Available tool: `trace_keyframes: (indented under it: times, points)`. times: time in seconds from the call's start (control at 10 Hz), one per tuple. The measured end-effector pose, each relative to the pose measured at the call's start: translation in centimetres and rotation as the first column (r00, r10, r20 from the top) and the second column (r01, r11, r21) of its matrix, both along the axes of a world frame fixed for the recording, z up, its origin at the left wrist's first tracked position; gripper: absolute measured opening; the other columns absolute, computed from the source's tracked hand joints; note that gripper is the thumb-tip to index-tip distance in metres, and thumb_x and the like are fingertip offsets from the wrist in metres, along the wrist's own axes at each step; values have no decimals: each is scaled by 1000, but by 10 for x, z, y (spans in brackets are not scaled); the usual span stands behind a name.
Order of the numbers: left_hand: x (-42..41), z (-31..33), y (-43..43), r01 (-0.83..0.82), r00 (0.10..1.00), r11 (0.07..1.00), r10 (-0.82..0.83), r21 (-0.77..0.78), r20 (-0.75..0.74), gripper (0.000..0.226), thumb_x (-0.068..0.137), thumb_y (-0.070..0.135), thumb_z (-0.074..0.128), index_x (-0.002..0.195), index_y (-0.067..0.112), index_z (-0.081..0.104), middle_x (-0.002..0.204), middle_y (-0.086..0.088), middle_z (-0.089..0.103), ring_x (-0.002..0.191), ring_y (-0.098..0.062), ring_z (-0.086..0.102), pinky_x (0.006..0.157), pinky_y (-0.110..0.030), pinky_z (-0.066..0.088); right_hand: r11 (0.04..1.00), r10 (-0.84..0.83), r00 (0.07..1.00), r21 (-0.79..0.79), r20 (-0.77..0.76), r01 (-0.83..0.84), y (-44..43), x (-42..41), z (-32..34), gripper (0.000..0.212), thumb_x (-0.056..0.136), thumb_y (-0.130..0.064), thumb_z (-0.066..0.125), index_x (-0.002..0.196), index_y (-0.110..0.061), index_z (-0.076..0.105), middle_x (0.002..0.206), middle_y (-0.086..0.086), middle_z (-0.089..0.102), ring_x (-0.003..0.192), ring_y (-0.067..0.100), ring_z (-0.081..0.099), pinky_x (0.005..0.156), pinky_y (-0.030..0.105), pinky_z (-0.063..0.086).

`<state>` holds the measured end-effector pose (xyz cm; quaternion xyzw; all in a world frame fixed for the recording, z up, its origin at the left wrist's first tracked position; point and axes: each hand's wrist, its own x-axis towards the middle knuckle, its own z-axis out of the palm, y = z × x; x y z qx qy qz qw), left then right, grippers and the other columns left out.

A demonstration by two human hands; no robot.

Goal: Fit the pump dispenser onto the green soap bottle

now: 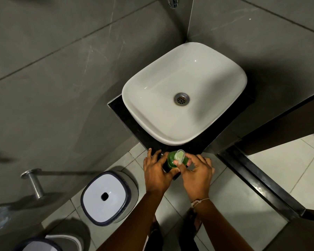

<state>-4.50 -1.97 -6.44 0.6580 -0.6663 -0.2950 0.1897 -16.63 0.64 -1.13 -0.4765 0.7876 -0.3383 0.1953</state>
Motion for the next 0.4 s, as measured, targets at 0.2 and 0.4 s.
trace_keyframes:
  times: [0.2, 0.4]
  points:
    - [0, 0, 1, 2, 1000, 1000, -2, 4, 1, 66, 71, 60, 68, 129, 33, 54, 145, -2, 48, 147, -23, 12, 117, -51, 19, 997, 77, 997, 33, 1, -77, 4, -9, 0, 33, 71, -32, 80, 102, -37, 70, 75, -18, 54, 88, 16, 50, 78, 33, 30]
    - [2, 5, 5, 56, 996, 997, -59, 47, 62, 86, 68, 71, 63, 141, 32, 39, 152, -5, 38, 148, -25, 8, 118, -51, 14, 993, 100, 992, 54, 72, -104, 6, -13, 9, 45, 74, -30, 79, 117, -34, 66, 83, -12, 61, 94, 16, 50, 86, 40, 38]
